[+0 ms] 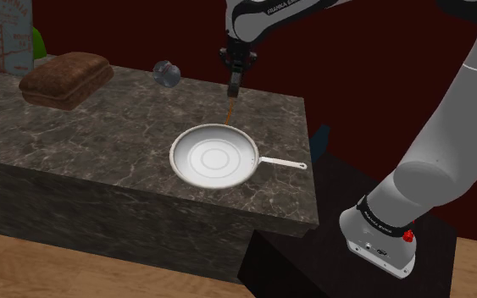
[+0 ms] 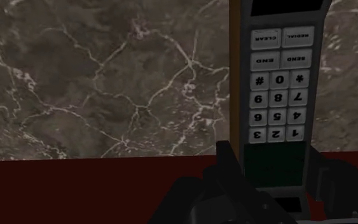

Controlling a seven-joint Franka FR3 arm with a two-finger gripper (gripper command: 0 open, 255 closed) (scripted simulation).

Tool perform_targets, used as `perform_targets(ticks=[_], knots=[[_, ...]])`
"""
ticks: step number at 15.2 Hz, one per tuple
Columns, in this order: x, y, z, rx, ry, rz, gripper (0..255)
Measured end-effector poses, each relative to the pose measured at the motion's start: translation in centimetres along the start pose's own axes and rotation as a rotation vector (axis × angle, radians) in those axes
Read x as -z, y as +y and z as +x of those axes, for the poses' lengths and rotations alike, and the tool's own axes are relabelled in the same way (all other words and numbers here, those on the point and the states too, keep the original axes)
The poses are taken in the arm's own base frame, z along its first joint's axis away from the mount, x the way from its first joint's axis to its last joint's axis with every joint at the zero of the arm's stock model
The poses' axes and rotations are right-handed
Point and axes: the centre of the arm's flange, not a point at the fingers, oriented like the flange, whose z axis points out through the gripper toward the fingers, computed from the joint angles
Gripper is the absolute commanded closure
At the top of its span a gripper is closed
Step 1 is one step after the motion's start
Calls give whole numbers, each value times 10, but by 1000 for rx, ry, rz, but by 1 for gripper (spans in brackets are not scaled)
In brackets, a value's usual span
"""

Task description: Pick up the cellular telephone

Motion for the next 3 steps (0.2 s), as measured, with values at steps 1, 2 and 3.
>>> perform_targets(ticks=[1,2,3], knots=[[5,0,1,0,0,0,255],[9,0,3,0,0,0,255],[12,1,4,0,0,0,255]])
